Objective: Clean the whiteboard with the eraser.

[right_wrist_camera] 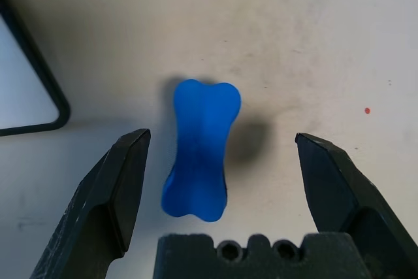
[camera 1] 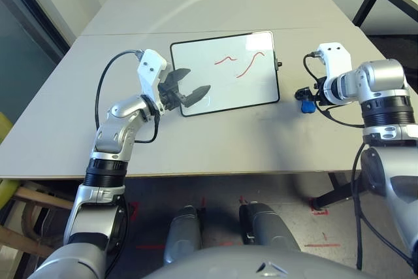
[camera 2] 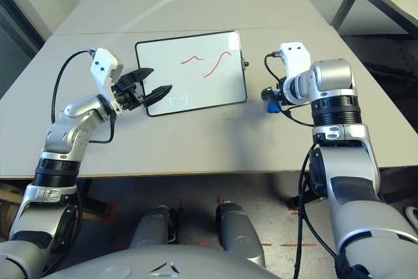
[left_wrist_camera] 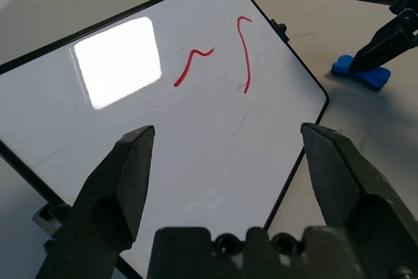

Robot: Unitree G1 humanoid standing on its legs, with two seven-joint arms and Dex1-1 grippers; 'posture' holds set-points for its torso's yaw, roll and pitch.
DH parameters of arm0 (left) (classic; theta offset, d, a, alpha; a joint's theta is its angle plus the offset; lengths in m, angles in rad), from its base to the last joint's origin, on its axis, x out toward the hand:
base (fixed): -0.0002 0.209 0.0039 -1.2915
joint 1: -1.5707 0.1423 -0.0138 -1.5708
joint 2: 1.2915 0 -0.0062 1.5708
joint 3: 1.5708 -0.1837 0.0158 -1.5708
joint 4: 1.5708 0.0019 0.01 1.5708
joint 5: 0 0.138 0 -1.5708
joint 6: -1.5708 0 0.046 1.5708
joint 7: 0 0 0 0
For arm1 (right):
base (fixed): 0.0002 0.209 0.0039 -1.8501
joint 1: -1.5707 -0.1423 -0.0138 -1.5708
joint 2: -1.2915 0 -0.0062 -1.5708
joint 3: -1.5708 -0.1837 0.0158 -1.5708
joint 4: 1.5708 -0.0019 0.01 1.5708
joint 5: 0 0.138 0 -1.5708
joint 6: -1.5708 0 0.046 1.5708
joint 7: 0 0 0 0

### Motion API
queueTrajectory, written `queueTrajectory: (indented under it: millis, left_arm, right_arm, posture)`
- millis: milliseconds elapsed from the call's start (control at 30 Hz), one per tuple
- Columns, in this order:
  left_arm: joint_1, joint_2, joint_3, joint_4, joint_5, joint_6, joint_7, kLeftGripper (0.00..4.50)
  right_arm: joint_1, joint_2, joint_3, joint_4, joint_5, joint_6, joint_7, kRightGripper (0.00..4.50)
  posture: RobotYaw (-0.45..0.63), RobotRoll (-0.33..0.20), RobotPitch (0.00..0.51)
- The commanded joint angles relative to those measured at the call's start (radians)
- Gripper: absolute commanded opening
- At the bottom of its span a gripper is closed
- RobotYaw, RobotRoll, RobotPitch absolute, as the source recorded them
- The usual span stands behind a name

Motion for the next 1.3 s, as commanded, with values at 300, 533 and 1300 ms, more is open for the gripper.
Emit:
queueTrajectory:
  millis: [300,533,1300]
  left_arm:
    - [0.002,-0.002,-0.012,-0.007,0.013,0.001,0.006,4.5]
    - [0.001,-0.001,-0.012,-0.005,0.014,-0.001,0.006,4.5]
    - [-0.015,0.002,-0.018,0.012,0.016,-0.006,0.001,4.5]
  right_arm:
    - [0.005,0.045,-0.002,0.113,-0.026,-0.087,-0.033,4.47]
    - [0.02,0.049,0.005,0.124,-0.027,-0.096,-0.033,4.06]
    - [0.044,-0.12,0.255,-0.231,-0.044,-0.239,0.257,0.21]
  posture:
    - [-0.11,0.0,0.053]
    - [-0.11,0.0,0.054]
    - [-0.12,0.0,0.052]
